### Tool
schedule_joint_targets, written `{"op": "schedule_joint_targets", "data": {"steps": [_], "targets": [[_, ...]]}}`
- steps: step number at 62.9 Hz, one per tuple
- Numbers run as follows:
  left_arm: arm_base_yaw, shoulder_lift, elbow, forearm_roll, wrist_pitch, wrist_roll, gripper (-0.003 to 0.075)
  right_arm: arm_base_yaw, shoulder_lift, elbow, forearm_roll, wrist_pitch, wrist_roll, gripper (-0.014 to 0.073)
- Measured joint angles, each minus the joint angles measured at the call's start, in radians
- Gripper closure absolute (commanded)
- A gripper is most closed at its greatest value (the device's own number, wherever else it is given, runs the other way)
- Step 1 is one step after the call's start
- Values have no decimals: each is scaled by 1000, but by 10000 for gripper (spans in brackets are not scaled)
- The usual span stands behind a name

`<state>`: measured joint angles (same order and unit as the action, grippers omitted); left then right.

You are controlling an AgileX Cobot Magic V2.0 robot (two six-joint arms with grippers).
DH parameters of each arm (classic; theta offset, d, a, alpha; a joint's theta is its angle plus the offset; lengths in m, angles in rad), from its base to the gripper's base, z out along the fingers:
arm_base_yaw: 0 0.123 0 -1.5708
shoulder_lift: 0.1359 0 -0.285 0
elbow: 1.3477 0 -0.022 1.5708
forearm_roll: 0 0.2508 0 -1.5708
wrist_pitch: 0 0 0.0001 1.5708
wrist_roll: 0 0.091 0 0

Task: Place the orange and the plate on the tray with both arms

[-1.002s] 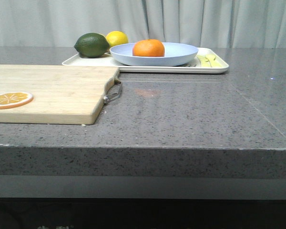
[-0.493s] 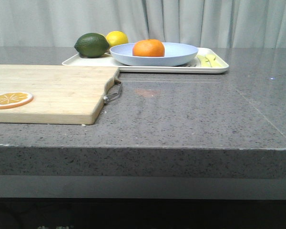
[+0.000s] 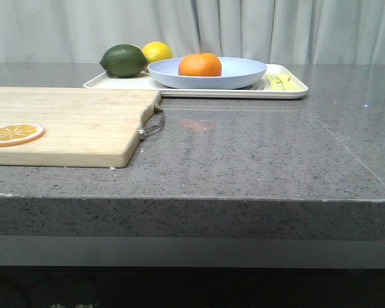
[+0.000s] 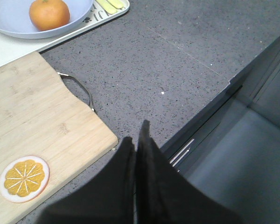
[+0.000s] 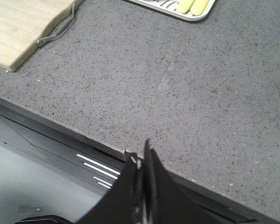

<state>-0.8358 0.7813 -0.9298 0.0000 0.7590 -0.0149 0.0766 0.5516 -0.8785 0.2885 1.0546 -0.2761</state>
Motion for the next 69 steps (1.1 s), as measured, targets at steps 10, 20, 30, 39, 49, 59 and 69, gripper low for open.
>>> {"op": "schedule_joint_targets", "data": {"steps": [10, 20, 30, 39, 49, 59, 69], "targets": [[0, 0, 0, 0, 0, 0, 738, 0, 0, 0, 0, 0, 0, 664], [0, -4, 16, 0, -12, 0, 738, 0, 0, 0, 0, 2, 0, 664], [67, -84, 140, -20, -140, 0, 738, 0, 0, 0, -1, 2, 0, 664], [236, -204, 307, -13, -327, 0, 738, 0, 0, 0, -1, 2, 0, 664], [434, -369, 501, -11, -527, 0, 738, 0, 0, 0, -1, 2, 0, 664], [601, -524, 674, -9, -621, 0, 738, 0, 0, 0, -1, 2, 0, 664], [718, -670, 812, -9, -630, 0, 738, 0, 0, 0, -1, 2, 0, 664]]}}
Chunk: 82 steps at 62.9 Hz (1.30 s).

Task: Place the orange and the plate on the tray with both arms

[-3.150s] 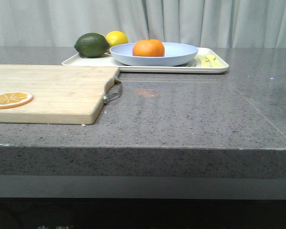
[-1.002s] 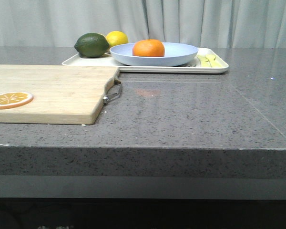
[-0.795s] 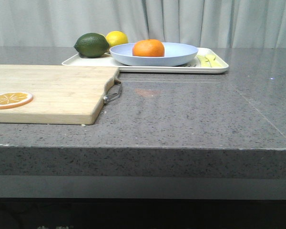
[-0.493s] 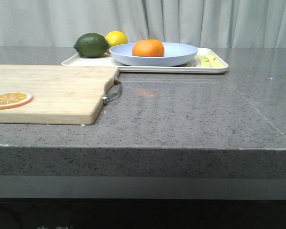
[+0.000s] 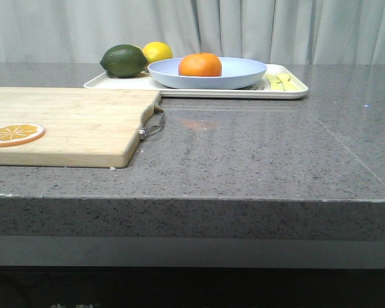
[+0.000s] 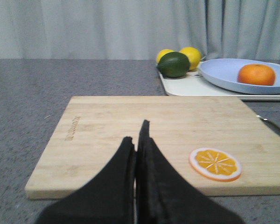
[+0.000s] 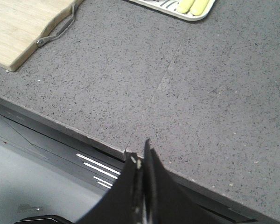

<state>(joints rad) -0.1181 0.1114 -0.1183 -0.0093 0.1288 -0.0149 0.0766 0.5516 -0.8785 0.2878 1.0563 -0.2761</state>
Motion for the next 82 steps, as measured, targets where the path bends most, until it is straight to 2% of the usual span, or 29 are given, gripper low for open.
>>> {"op": "schedule_joint_targets", "data": {"steps": [14, 36, 50, 82], "targets": [[38, -115, 120, -16, -35, 0, 738, 0, 0, 0, 0, 0, 0, 664], [80, -115, 120, -79, 16, 0, 738, 0, -2, 0, -2, 5, 0, 664], [81, -115, 120, -80, -30, 0, 738, 0, -2, 0, -2, 5, 0, 664], [81, -115, 120, -80, -37, 0, 738, 0, -2, 0, -2, 7, 0, 664]]}}
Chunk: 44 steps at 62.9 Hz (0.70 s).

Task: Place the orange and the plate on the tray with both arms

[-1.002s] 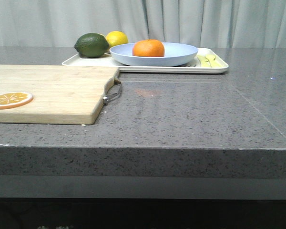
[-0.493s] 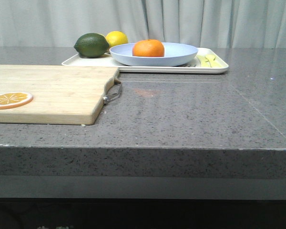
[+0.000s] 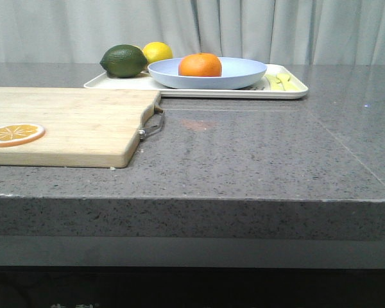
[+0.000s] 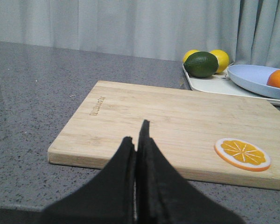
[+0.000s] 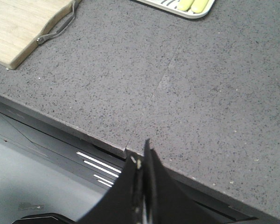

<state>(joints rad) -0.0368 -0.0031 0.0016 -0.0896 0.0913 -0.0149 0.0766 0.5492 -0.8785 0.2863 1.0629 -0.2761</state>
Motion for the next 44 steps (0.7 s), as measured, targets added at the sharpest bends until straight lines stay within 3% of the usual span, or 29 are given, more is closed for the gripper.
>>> {"op": "schedule_joint_targets", "data": {"steps": [34, 44], "targets": [[0, 0, 0, -2, 0, 0, 738, -4, -14, 23, -2, -4, 0, 664], [0, 0, 0, -2, 0, 0, 738, -36, -94, 138, -38, -167, 0, 664]]}}
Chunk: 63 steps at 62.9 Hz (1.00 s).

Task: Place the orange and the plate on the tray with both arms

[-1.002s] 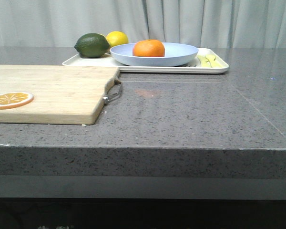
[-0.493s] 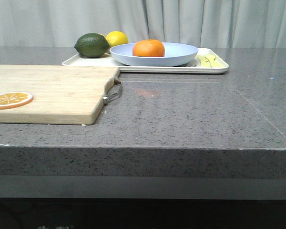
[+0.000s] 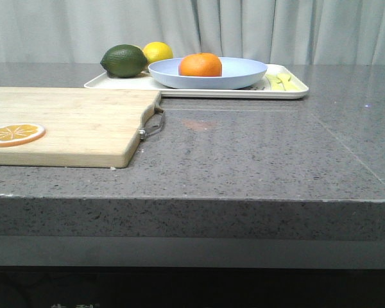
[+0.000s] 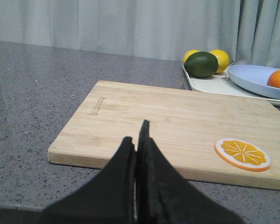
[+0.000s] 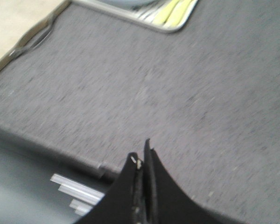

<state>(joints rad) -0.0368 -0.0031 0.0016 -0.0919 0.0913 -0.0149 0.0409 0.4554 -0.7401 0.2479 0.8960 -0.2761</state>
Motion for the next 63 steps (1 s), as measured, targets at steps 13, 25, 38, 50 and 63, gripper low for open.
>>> {"op": "schedule_joint_targets", "data": {"steps": [13, 25, 38, 50, 63], "targets": [[0, 0, 0, 0, 0, 0, 738, -5, -200, 297, -21, -392, -2, 664], [0, 0, 0, 0, 0, 0, 738, -12, -357, 581, -21, -689, -2, 664], [0, 0, 0, 0, 0, 0, 738, -12, -460, 756, -21, -811, -2, 664], [0, 0, 0, 0, 0, 0, 738, -12, -464, 768, -17, -813, -2, 664], [0, 0, 0, 0, 0, 0, 738, -12, -464, 768, -14, -813, -2, 664]]}}
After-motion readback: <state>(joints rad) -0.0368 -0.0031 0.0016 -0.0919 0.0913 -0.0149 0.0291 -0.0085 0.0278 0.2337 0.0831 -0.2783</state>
